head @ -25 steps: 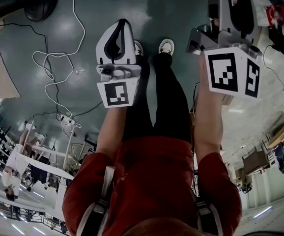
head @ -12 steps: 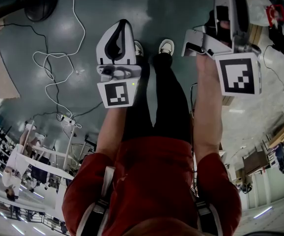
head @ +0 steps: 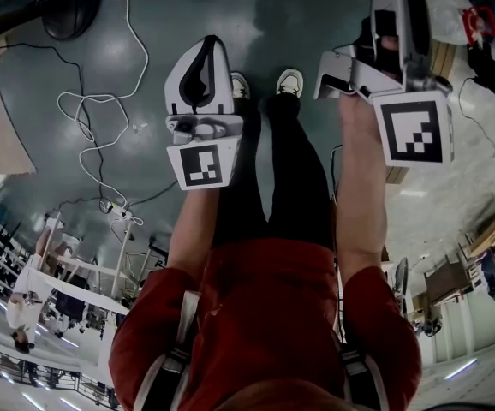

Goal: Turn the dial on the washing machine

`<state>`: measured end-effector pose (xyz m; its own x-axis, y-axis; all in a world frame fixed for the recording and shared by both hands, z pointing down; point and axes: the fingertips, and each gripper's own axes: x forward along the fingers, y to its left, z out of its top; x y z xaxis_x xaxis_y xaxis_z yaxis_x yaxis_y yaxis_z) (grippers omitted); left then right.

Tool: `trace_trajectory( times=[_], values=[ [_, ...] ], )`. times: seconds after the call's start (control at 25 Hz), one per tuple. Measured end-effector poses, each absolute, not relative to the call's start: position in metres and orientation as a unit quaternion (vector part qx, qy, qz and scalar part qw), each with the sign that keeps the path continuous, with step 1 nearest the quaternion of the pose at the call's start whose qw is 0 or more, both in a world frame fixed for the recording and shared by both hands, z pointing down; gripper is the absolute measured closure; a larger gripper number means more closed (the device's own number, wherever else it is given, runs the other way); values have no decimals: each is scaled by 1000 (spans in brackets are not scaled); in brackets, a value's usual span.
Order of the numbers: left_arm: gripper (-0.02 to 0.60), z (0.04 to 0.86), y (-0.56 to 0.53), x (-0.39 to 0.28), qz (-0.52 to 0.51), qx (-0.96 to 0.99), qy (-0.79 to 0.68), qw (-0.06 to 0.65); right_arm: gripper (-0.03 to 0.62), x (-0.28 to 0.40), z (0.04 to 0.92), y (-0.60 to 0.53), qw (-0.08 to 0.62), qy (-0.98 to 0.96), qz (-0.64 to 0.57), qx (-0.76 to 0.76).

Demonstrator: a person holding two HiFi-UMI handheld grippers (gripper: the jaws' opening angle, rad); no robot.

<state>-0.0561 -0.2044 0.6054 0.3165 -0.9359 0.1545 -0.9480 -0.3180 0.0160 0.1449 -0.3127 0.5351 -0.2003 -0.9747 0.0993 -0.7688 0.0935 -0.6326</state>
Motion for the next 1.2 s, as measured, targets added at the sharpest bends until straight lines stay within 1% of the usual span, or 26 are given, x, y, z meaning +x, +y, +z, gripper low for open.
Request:
trace_trajectory(
  times=[0.2, 0.4, 0.88, 1.2],
  values=[
    [572, 600, -205, -49, 57, 810, -581, 52, 326, 153, 531, -314, 193, 711, -307, -602],
    [572, 602, -204, -52, 58, 812, -579, 51, 326, 147, 536, -313, 223, 703, -340, -584],
    [572, 604, -207, -47, 58, 813, -576, 54, 326, 151, 545, -316, 352, 635, -457, -514],
    [572, 603, -204, -47, 59, 815, -574, 54, 323, 147, 545, -314, 357, 638, -460, -504]
  ],
)
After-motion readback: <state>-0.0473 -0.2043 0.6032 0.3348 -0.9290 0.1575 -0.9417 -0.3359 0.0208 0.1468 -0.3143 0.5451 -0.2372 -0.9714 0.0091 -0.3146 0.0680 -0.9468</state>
